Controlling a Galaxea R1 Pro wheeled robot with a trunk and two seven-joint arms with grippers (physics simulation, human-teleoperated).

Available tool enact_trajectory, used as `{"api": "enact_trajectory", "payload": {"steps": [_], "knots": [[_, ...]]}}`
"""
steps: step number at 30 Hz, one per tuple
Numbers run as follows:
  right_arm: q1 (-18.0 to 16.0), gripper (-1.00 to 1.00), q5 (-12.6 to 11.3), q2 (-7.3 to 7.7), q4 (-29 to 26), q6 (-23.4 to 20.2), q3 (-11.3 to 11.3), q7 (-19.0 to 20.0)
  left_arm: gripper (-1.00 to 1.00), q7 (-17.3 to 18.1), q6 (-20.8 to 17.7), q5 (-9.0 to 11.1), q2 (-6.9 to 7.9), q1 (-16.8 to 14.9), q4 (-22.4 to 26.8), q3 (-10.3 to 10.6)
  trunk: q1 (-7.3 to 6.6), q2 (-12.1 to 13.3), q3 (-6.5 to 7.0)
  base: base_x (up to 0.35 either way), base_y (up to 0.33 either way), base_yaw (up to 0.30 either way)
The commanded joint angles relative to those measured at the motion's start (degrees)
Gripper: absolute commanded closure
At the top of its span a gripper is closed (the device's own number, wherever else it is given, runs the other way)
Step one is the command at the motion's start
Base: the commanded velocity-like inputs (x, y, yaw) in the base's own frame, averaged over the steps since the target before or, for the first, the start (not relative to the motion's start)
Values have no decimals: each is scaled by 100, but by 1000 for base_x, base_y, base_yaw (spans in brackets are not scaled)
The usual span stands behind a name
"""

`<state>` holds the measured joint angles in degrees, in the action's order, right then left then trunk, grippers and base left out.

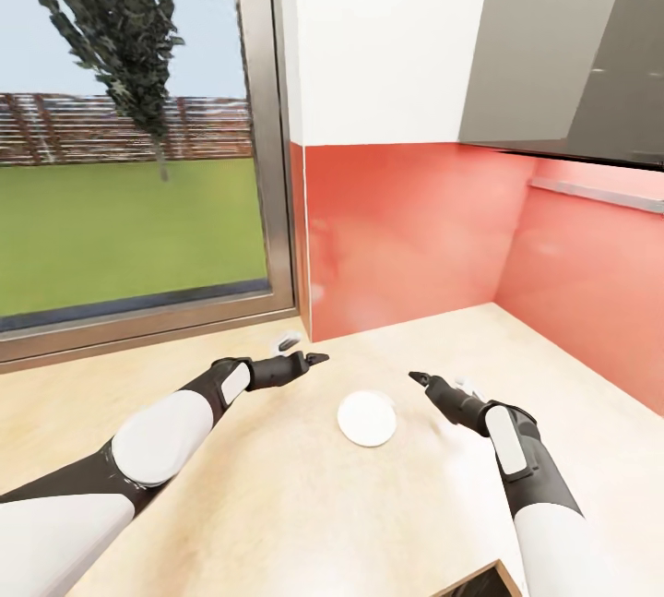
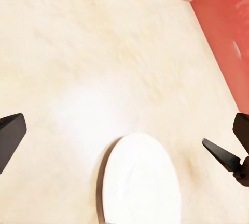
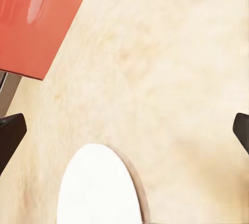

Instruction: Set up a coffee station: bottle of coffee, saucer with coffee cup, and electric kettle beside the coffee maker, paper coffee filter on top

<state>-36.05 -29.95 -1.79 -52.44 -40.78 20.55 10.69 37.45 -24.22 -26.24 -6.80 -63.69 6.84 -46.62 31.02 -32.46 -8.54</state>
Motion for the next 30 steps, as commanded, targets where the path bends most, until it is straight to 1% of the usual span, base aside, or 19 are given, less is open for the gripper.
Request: {"api": "enact_trajectory", "payload": {"steps": [1, 6, 18, 30], "knots": [[-7, -100, 18, -7, -3, -36, 28, 30, -100, 25, -48, -48, -5, -3, 19, -49, 3, -9, -11, 96, -89, -137], [-7, -100, 15, -6, -10, -34, 28, 30, -100, 25, -48, -48, -5, -3, 27, -51, 3, -9, -11, 8, -7, -48], [-7, -100, 14, -11, -12, -31, 28, 30, -100, 25, -48, -48, 3, -3, 28, -53, 3, -9, -11, 46, 0, -2], [-7, -100, 7, -14, -17, -28, 28, 30, -100, 25, -48, -48, 3, -3, 16, -49, 3, -9, -11, 5, 0, 0]]}}
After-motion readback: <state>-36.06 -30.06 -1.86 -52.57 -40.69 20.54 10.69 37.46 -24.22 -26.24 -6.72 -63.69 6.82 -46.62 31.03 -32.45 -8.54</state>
